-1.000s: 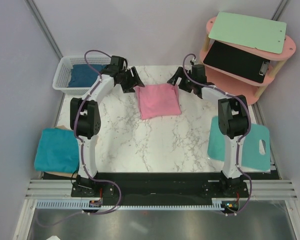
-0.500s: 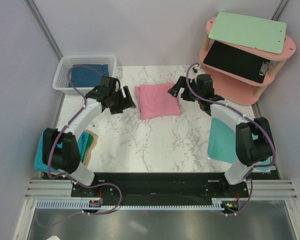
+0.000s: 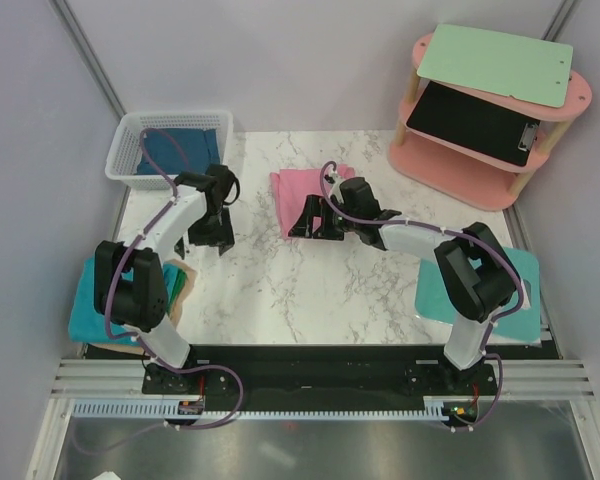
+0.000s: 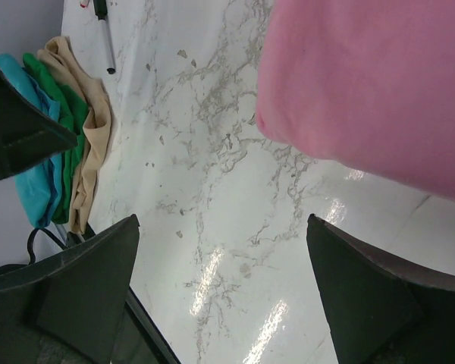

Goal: Fold and stack the t-shirts
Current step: Put the neatly folded tshirt into the corner of the board with the left arm

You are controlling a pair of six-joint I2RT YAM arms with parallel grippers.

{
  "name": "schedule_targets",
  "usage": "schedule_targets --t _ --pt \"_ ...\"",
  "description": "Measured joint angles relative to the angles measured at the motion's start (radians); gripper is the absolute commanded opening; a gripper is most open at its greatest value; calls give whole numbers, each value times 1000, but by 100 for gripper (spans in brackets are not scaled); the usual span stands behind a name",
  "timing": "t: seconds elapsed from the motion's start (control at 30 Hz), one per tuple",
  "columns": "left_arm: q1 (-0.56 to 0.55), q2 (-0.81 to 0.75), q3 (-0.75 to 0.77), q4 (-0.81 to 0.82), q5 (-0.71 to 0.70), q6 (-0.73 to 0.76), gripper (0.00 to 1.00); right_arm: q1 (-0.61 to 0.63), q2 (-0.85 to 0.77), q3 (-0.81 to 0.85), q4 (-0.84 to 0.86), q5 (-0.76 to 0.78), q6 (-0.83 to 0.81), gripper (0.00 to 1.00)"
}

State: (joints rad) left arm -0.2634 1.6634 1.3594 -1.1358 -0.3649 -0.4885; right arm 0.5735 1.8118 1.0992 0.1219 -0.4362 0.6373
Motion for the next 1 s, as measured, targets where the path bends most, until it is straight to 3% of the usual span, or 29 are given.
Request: schedule_targets --t 0.23,0.7,0.8,0.83,0.9,1.0 --pt "0 40 -115 -150 -113 -16 100 -20 2 0 12 -18 4 98" --pt "1 283 -142 -175 -234 -62 100 -168 3 -111 114 -128 59 98" --pt "10 321 -146 -174 -269 -78 73 -211 3 -151 158 -166 93 98" --pt "14 335 -148 -172 -282 -83 50 -224 3 -161 170 -175 103 98" --pt "28 359 -149 -168 -299 -93 47 -242 3 -174 193 -195 121 98" --pt "52 384 -149 -159 -317 -93 10 -249 3 -181 220 -214 136 98"
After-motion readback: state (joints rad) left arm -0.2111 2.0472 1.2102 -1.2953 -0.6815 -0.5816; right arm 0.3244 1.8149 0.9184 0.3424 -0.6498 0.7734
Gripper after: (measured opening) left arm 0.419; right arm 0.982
